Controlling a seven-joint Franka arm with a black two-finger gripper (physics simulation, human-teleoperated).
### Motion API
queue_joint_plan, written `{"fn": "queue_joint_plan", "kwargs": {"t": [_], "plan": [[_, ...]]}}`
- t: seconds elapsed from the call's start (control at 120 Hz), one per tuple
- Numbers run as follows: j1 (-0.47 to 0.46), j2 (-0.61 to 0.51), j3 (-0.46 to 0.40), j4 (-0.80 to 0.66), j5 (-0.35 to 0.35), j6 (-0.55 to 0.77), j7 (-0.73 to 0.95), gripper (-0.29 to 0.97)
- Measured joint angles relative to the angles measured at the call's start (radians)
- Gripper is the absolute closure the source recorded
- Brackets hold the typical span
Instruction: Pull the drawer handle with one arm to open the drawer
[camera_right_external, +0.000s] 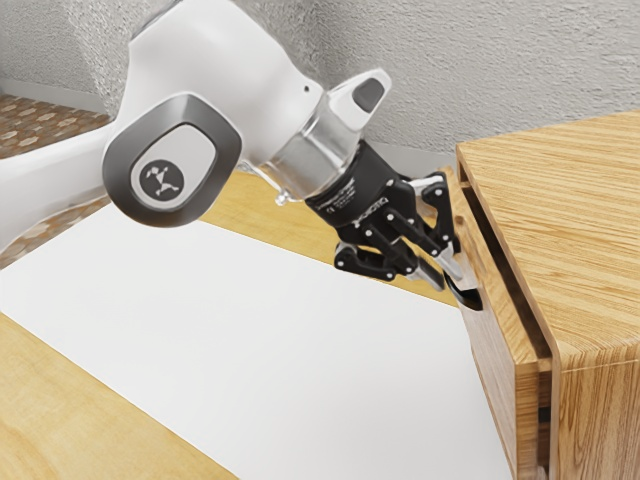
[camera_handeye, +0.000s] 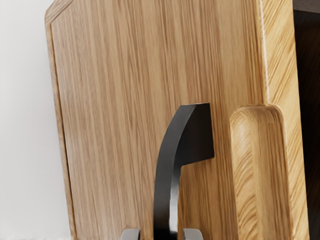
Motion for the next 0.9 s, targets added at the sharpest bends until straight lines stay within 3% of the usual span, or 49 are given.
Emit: {"fn": "queue_joint_plan", "kwargs": {"t": [0.9], "plan": [[0.127, -0.028, -0.110, -0.078, -0.010, 0.000, -0.001, 0.67]]}}
